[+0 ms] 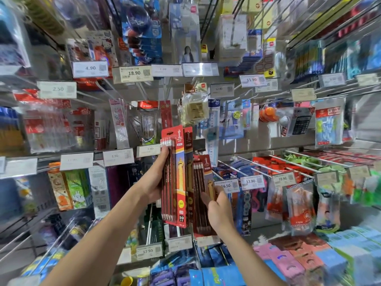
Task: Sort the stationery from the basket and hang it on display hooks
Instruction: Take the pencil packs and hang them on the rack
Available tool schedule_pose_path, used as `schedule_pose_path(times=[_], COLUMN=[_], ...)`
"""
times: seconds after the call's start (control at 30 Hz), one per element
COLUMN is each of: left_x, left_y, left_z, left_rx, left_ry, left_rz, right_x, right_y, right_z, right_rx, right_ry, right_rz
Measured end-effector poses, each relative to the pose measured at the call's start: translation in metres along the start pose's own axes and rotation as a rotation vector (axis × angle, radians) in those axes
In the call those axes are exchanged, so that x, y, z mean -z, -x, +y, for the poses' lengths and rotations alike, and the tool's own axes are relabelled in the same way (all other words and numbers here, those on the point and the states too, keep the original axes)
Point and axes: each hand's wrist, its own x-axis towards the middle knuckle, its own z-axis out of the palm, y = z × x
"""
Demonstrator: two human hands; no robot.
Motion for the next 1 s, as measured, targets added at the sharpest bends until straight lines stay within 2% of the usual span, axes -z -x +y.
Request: schedule_pose_path(times=[0.2, 0.47, 0.53, 0.57, 0.63, 0.7, 0.77, 0.8, 0.87, 0.93, 1.0], left_x=[0.006, 0.006, 0.004, 0.003, 0.001, 0.000, -0.001, -0.001, -0.001, 0.000, -0.001], left_y=[-0.004, -0.003, -0.001, 0.000, 0.000, -0.001, -0.002, -0.003, -0.003, -0.004, -0.004], left_z=[-0.005, -0.003, -0.001, 0.000, 0.000, 0.000, -0.002, -0.002, -0.003, -0.004, -0.005], left_rx=[-0.009, 0.001, 0.005, 0.004, 0.001, -0.011, -0.035, -0.048, -0.078, -0.104, -0.134], left_ry=[-0.013, -0.037, -0.067, -0.081, -0.101, -0.110, -0.112, -0.113, -0.117, -0.124, -0.136], left_rz=[-0.004, -0.030, -0.030, -0.033, -0.035, -0.031, -0.040, -0.049, -0.061, -0.047, -0.028], right_x=[-0.016, -0.030, -0.030, -0.029, -0.024, -0.016, -0.010, -0.010, -0.013, -0.017, -0.020], right_y=[-0.017, -0.051, -0.048, -0.044, -0.032, -0.015, 0.005, 0.013, 0.021, 0.021, 0.021], right_z=[0.005, -0.005, -0.012, -0.018, -0.035, -0.059, -0.082, -0.090, -0.093, -0.087, -0.087], right_rx=[-0.102, -0.143, -0.174, -0.183, -0.116, 0.092, 0.327, 0.425, 0.520, 0.543, 0.558], right_ry=[0.074, 0.431, 0.420, 0.334, 0.073, -0.121, -0.197, -0.172, 0.045, 0.244, 0.310], right_rz=[-0.004, -0.091, -0.075, -0.051, 0.037, 0.175, 0.168, 0.091, -0.019, 0.013, 0.064])
